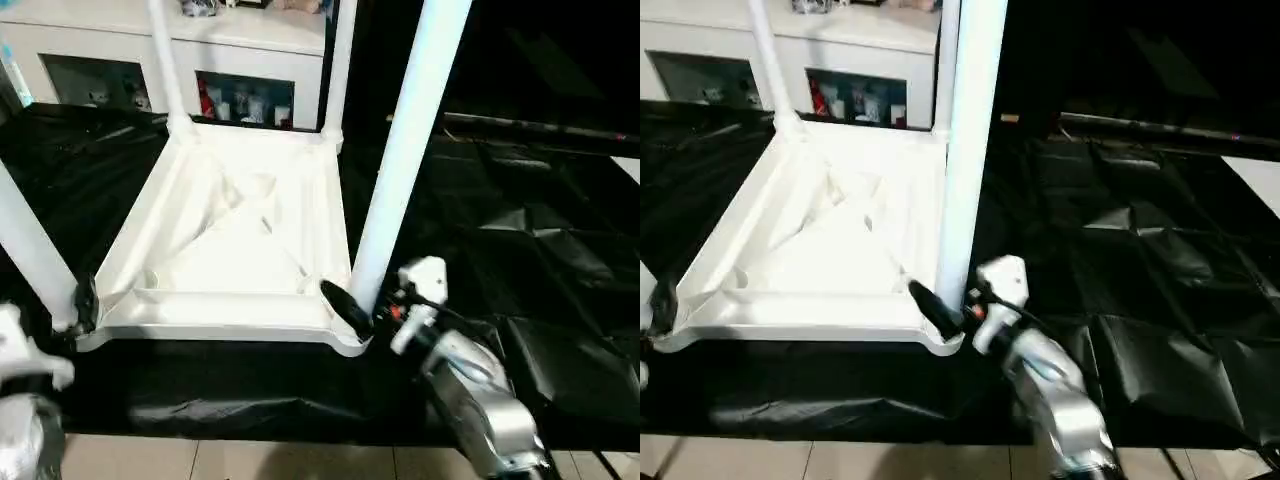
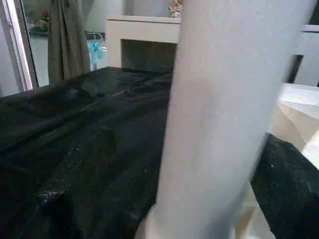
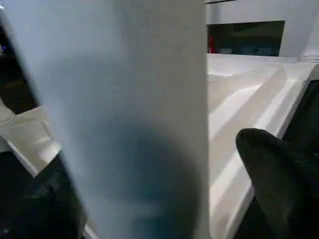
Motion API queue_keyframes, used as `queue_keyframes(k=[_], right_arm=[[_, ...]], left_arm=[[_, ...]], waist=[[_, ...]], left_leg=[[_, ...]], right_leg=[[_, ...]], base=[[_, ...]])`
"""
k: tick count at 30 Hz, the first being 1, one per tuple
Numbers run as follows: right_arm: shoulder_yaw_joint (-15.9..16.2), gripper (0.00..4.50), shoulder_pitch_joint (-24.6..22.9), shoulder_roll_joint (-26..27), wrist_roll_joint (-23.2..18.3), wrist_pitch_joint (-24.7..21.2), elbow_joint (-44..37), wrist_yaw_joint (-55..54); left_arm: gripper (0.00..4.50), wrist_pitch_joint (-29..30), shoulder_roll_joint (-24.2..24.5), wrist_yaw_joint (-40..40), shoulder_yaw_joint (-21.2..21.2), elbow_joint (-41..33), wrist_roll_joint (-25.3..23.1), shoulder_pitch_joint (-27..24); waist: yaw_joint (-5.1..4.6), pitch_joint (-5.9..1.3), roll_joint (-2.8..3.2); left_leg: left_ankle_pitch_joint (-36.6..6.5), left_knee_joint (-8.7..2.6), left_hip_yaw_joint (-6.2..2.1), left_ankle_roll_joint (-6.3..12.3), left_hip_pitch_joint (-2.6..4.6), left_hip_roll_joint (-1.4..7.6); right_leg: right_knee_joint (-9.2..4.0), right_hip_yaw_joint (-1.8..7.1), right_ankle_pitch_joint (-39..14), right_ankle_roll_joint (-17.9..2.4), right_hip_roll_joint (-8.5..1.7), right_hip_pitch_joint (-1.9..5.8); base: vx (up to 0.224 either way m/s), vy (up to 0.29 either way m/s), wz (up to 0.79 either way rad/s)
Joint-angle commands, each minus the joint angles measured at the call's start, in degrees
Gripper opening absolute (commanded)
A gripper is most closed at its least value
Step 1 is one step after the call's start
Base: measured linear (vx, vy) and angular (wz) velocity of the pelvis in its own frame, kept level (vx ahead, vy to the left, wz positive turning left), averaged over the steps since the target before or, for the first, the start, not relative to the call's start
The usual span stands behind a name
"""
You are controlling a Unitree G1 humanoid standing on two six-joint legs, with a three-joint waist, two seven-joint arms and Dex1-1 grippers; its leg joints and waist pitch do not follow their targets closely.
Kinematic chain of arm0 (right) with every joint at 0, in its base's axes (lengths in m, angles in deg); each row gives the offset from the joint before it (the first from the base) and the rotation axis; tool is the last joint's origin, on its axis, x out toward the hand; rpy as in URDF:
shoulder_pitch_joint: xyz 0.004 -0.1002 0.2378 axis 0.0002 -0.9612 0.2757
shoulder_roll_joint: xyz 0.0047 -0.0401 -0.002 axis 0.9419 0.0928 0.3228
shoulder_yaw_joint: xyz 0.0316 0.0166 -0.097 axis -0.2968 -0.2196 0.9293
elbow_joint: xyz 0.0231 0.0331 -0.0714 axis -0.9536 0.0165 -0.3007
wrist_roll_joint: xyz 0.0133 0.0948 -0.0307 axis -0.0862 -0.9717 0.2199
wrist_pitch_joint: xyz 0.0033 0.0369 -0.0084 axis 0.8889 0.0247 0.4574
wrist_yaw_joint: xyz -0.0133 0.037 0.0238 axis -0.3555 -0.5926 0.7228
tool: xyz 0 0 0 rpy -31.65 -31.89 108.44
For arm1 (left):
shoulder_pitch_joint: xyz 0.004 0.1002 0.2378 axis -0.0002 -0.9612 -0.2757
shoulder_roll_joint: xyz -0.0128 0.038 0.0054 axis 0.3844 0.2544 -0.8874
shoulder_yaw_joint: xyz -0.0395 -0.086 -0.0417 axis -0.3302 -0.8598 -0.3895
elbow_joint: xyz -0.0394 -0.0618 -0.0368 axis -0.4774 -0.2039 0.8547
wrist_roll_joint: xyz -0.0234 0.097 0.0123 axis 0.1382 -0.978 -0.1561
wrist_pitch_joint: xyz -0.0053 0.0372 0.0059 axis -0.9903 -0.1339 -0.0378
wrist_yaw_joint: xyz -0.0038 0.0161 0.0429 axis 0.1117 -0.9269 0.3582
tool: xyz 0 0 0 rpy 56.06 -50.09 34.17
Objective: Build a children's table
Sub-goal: Rotate leg to tighten
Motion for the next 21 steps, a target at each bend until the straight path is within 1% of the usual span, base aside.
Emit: queue_keyframes(k=[1, 2, 3, 4, 5, 6, 8, 10, 12, 13, 15, 17, 19, 21], right_arm=[[-0.7, 4.04, 0.9, 0.1, 0.3, 1.2, 1.4, -0.1], [-0.7, 3.94, 1.0, 0.2, 0.3, 1.3, 1.6, -0.1], [-1.2, 3.83, 1.4, 0.7, 0.0, 1.9, 2.6, -0.3], [-1.2, 3.83, 1.4, 0.7, 0.0, 1.9, 2.6, -0.3], [-1.9, 3.75, 1.9, 1.2, -0.3, 2.5, 3.5, -0.9], [-1.9, 3.59, 1.9, 1.2, -0.3, 2.5, 3.5, -0.9], [-2.3, 3.51, 2.2, 1.4, -0.4, 3.2, 4.4, -1.0], [-2.8, 3.29, 2.3, 1.8, -0.7, 3.9, 5.1, -1.6], [-3.1, 3.15, 2.2, 1.9, -0.8, 4.1, 5.1, -1.7], [-3.1, 3.07, 2.1, 2.0, -0.9, 4.1, 5.1, -1.7], [-3.1, 2.90, 2.1, 2.0, -0.8, 4.5, 5.4, -1.7], [-3.3, 2.72, 2.0, 2.1, -0.9, 4.8, 5.6, -1.6], [-3.4, 2.53, 1.9, 2.2, -0.9, 5.1, 5.6, -1.6], [-3.7, 2.41, 1.5, 2.4, -0.9, 5.6, 5.4, -2.1]], left_arm=[[4.01, 1.3, 0.1, 0.3, 0.3, 0.9, 0.3, 0.9], [4.02, 1.3, 0.2, 0.3, 0.3, 0.9, 0.3, 1.1], [3.87, 1.6, 0.0, 0.0, 0.3, 1.0, 1.1, 1.7], [3.87, 1.6, 0.0, 0.0, 0.3, 1.0, 1.1, 1.7], [3.69, 1.8, -0.4, -0.9, 0.6, 0.5, 2.1, 1.9], [3.58, 1.8, -0.4, -0.9, 0.6, 0.5, 2.1, 1.9], [3.52, 2.0, -0.6, -1.8, 1.2, 0.0, 3.2, 1.9], [3.19, 2.2, -1.3, -3.0, 2.6, -1.8, 3.9, 1.3], [3.15, 2.2, -1.7, -3.7, 3.3, -2.7, 4.3, 0.9], [3.05, 2.4, -1.9, -4.0, 3.7, -3.1, 4.6, 0.7], [2.77, 2.6, -2.1, -4.2, 4.3, -3.5, 4.4, 0.5], [2.67, 2.8, -2.4, -4.6, 5.2, -4.0, 4.4, 0.3], [2.44, 2.9, -2.4, -4.9, 6.0, -4.3, 4.1, 0.2], [2.33, 2.9, -2.2, -5.7, 7.3, -4.5, 3.4, 0.2]], waist=[[0.17, -1.95, 1.39], [0.18, -1.96, 1.43], [0.24, -1.93, 1.28], [0.24, -1.93, 1.28], [0.30, -1.89, 1.40], [0.31, -1.89, 1.40], [0.26, -1.85, 1.40], [0.30, -1.80, 1.42], [0.34, -1.84, 1.42], [0.30, -1.82, 1.31], [0.34, -1.80, 1.33], [0.39, -1.77, 1.29], [0.39, -1.79, 1.37], [0.41, -1.80, 1.35]], left_leg=[[-21.0, -4.93, -1.70, -2.35, 1.19, 3.45], [-20.9, -4.93, -1.67, -2.36, 1.16, 3.41], [-21.5, -4.95, -1.63, -2.43, 1.16, 3.42], [-21.5, -4.95, -1.63, -2.43, 1.16, 3.42], [-21.8, -5.00, -1.68, -2.58, 1.12, 3.45], [-22.0, -5.01, -1.70, -2.65, 1.18, 3.46], [-22.5, -5.07, -1.73, -2.83, 1.10, 3.46], [-23.1, -5.13, -1.75, -3.02, 1.14, 3.51], [-23.3, -5.12, -1.76, -3.13, 1.17, 3.56], [-23.1, -5.10, -1.70, -3.00, 1.06, 3.51], [-23.1, -5.08, -1.71, -2.77, 1.08, 3.47], [-23.2, -5.07, -1.70, -2.71, 1.08, 3.47], [-23.3, -5.12, -1.77, -2.88, 1.13, 3.54], [-23.5, -5.12, -1.75, -2.99, 1.15, 3.53]], right_leg=[[-3.23, 2.83, -10.1, -7.3, -3.57, 1.10], [-3.19, 2.85, -10.1, -7.4, -3.56, 1.11], [-3.30, 2.86, -11.1, -7.6, -3.70, 1.11], [-3.30, 2.86, -11.1, -7.6, -3.70, 1.11], [-3.37, 2.90, -12.0, -7.6, -3.80, 1.10], [-3.41, 2.88, -12.4, -7.6, -3.76, 1.06], [-3.47, 2.87, -13.1, -7.5, -3.77, 1.07], [-3.56, 2.91, -13.8, -7.3, -3.78, 1.01], [-3.59, 2.91, -14.0, -7.3, -3.79, 1.01], [-3.59, 2.94, -13.9, -7.2, -3.79, 1.06], [-3.66, 2.93, -14.4, -6.9, -3.74, 1.04], [-3.72, 2.94, -15.0, -6.7, -3.74, 0.99], [-3.71, 2.91, -15.1, -6.6, -3.71, 0.97], [-3.74, 2.93, -14.9, -6.4, -3.66, 0.94]], base=[[0.000, 0.000, 0.00], [0.000, 0.000, 0.00], [0.000, 0.000, 0.00], [0.000, 0.000, 0.00], [0.000, 0.000, 0.00], [0.000, 0.000, 0.00], [0.000, 0.000, 0.00], [0.000, 0.000, 0.00], [0.000, 0.000, 0.00], [0.000, 0.000, 0.00], [0.000, 0.000, 0.00], [0.000, 0.000, 0.00], [0.000, 0.000, 0.00], [0.000, 0.000, 0.00]])
